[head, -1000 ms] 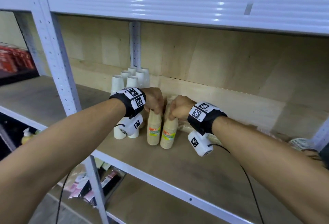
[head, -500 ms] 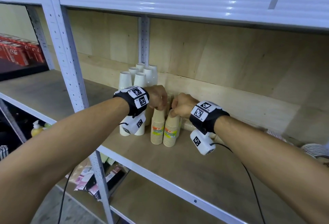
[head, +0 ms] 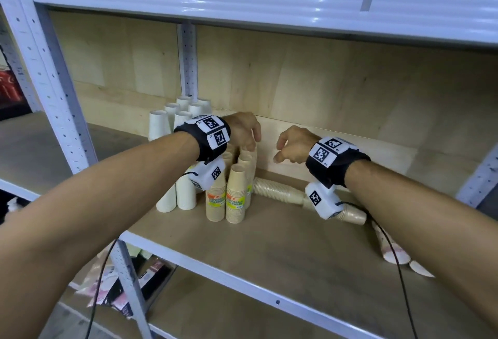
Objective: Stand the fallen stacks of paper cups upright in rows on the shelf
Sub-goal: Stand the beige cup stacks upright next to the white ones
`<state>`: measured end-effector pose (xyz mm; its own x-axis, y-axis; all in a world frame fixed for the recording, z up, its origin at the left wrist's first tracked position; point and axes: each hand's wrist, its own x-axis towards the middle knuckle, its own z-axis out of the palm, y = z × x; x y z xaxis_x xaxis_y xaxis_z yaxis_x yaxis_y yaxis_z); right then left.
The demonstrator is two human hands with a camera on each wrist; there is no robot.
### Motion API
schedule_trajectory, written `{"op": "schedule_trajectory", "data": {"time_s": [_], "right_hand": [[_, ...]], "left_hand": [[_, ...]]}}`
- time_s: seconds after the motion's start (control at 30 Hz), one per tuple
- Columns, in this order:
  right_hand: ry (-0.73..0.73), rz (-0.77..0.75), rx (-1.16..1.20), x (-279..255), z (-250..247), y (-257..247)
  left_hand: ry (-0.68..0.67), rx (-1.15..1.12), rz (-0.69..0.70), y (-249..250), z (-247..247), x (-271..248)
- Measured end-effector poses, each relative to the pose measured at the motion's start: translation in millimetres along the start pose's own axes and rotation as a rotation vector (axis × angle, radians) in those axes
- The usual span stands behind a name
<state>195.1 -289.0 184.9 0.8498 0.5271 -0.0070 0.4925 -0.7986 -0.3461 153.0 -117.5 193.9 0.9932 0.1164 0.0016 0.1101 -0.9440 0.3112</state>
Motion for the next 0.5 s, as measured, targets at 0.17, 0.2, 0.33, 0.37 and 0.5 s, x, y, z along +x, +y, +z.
{"op": "schedule_trajectory", "data": {"time_s": [0.17, 0.2, 0.33, 0.37, 0.5], "right_hand": [[-0.006, 0.101, -0.115, -7, -5, 41], [-0.011, 0.121, -0.132, -9, -5, 50], [-0.063, 0.209, -0.171, -18, -2, 83], [-0.068, 0.224, -0.184, -19, 1, 91], [-0.037, 0.261, -0.201, -25, 18, 124]], "left_hand": [[-0.042, 0.003, 0.073, 36, 20, 21], [-0.054, 0.011, 0.088, 44, 25, 25], [-0.126, 0.028, 0.134, 68, 54, 38], [-0.140, 0.034, 0.144, 71, 62, 41], [-0.207, 0.073, 0.142, 75, 95, 53]]}}
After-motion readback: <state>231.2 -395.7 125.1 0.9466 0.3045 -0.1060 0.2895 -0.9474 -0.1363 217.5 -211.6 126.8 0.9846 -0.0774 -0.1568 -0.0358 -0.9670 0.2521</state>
